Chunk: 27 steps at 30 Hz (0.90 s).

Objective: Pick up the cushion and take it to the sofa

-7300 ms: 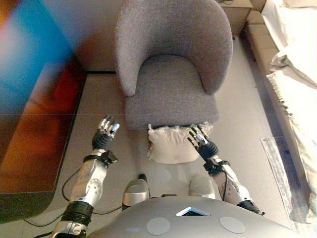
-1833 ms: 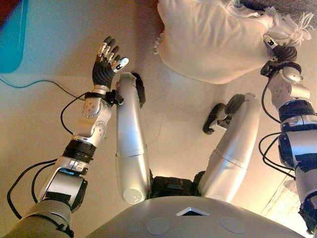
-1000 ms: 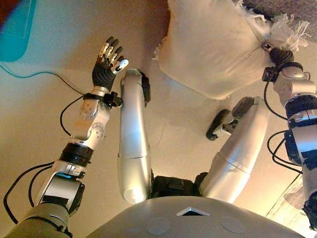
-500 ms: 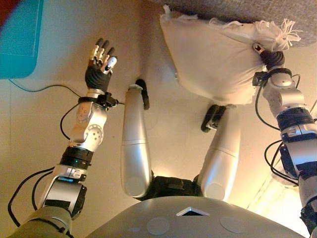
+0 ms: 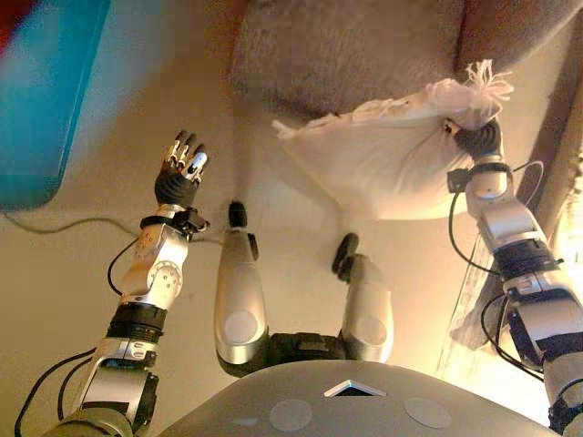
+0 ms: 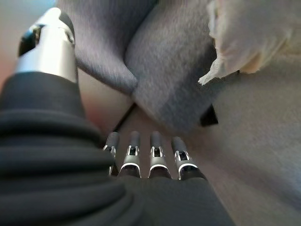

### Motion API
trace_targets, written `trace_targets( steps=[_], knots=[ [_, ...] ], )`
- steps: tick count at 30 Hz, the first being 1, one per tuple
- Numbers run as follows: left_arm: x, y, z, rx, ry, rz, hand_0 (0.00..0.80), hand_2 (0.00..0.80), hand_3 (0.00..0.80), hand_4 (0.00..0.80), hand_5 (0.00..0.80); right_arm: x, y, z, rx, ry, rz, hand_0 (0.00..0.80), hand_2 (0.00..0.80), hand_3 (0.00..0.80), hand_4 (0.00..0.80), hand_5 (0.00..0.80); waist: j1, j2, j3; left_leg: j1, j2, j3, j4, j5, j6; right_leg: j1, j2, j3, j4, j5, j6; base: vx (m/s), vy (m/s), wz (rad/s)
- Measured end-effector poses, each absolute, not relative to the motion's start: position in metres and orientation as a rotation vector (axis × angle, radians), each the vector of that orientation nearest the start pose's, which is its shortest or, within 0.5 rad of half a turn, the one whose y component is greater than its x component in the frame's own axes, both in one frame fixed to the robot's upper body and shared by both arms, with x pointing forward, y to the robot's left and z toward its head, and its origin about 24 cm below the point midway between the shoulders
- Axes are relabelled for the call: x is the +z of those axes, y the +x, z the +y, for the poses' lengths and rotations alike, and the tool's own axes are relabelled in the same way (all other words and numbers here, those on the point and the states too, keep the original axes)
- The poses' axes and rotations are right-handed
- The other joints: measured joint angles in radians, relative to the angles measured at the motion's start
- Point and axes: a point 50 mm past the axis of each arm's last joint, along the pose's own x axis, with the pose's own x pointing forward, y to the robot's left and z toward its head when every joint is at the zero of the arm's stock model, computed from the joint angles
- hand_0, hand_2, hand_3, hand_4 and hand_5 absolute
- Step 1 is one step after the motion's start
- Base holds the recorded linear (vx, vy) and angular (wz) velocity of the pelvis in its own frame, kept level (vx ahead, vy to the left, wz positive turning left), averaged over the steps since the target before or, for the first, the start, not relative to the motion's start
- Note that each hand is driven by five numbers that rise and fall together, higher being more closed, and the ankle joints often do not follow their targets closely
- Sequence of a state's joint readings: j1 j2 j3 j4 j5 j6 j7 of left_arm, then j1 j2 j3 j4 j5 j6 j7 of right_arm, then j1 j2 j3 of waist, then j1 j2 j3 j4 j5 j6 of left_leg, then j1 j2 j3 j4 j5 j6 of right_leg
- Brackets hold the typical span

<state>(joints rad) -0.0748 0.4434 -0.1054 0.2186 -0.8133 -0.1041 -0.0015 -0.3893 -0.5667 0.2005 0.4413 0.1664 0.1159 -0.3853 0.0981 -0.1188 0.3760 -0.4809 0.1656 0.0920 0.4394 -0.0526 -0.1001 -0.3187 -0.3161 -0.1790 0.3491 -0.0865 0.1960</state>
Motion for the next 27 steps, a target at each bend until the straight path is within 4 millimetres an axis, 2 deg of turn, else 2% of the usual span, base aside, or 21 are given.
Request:
trace_targets(
  steps=[2, 3, 7, 13, 18, 22, 25, 27],
  knots=[
    [0.024, 0.256, 0.229, 0.041, -0.342, 0.104, 0.000, 0.000, 0.000, 0.000, 0.000, 0.042, 0.300, -0.249, -0.346, -0.425, 0.175, 0.800, 0.800, 0.800, 0.800, 0.800, -0.004, -0.004, -0.052, 0.071, -0.018, 0.017, -0.039, -0.007, 0.002, 0.088, -0.004, -0.002, -0.091, 0.026, -0.008, 0.253, 0.161, -0.01],
    [0.018, 0.250, 0.229, 0.051, -0.341, 0.130, 0.000, 0.000, 0.000, 0.000, 0.000, 0.029, 0.289, -0.247, -0.333, -0.434, 0.211, 0.800, 0.800, 0.800, 0.800, 0.800, -0.005, 0.000, -0.094, 0.087, -0.028, 0.019, -0.055, -0.015, 0.010, 0.122, -0.005, -0.001, -0.137, 0.038, -0.025, 0.263, 0.156, 0.01],
    [0.007, 0.239, 0.235, 0.073, -0.285, 0.181, 0.000, 0.000, 0.000, 0.000, 0.000, 0.006, 0.266, -0.250, -0.282, -0.498, 0.294, 0.800, 0.800, 0.800, 0.800, 0.800, -0.004, 0.000, -0.185, 0.197, -0.053, 0.045, -0.128, -0.017, 0.014, 0.221, -0.017, 0.003, -0.215, 0.098, -0.056, 0.181, 0.101, -0.05],
    [-0.009, 0.228, 0.240, 0.080, -0.278, 0.272, 0.000, 0.000, 0.000, 0.000, 0.000, 0.009, 0.271, -0.250, -0.209, -0.547, 0.295, 0.800, 0.800, 0.800, 0.800, 0.800, -0.005, -0.015, -0.283, 0.331, -0.062, 0.066, -0.237, -0.007, 0.027, 0.283, -0.023, 0.004, -0.210, 0.163, -0.060, 0.116, 0.066, -0.07],
    [-0.017, 0.222, 0.240, 0.073, -0.283, 0.312, 0.000, 0.000, 0.000, 0.000, 0.000, 0.013, 0.272, -0.258, -0.189, -0.576, 0.305, 0.800, 0.800, 0.800, 0.800, 0.800, -0.004, -0.023, -0.301, 0.401, -0.088, 0.070, -0.351, 0.048, 0.052, 0.284, -0.038, 0.003, -0.205, 0.254, -0.050, 0.046, 0.066, 0.01],
    [-0.022, 0.220, 0.242, 0.082, -0.283, 0.338, 0.000, 0.000, 0.000, 0.000, 0.000, 0.012, 0.271, -0.258, -0.171, -0.573, 0.317, 0.800, 0.800, 0.800, 0.800, 0.800, -0.006, -0.020, -0.302, 0.420, -0.111, 0.073, -0.385, 0.063, 0.074, 0.280, -0.051, 0.008, -0.211, 0.339, -0.053, 0.030, 0.085, 0.01],
    [-0.023, 0.220, 0.242, 0.071, -0.283, 0.348, 0.000, 0.000, 0.000, 0.000, 0.000, 0.010, 0.270, -0.258, -0.171, -0.570, 0.329, 0.800, 0.800, 0.800, 0.800, 0.800, -0.006, -0.017, -0.301, 0.419, -0.123, 0.068, -0.391, 0.064, 0.092, 0.273, -0.057, 0.042, -0.211, 0.398, -0.060, 0.059, 0.119, 0.09],
    [-0.023, 0.220, 0.241, 0.063, -0.285, 0.350, 0.000, 0.000, 0.000, 0.000, 0.000, 0.009, 0.269, -0.258, -0.172, -0.567, 0.334, 0.800, 0.800, 0.800, 0.800, 0.800, -0.010, 0.003, -0.294, 0.419, -0.129, 0.055, -0.389, 0.061, 0.111, 0.234, -0.055, 0.092, -0.152, 0.462, -0.058, 0.162, 0.122, 0.09]
  ],
)
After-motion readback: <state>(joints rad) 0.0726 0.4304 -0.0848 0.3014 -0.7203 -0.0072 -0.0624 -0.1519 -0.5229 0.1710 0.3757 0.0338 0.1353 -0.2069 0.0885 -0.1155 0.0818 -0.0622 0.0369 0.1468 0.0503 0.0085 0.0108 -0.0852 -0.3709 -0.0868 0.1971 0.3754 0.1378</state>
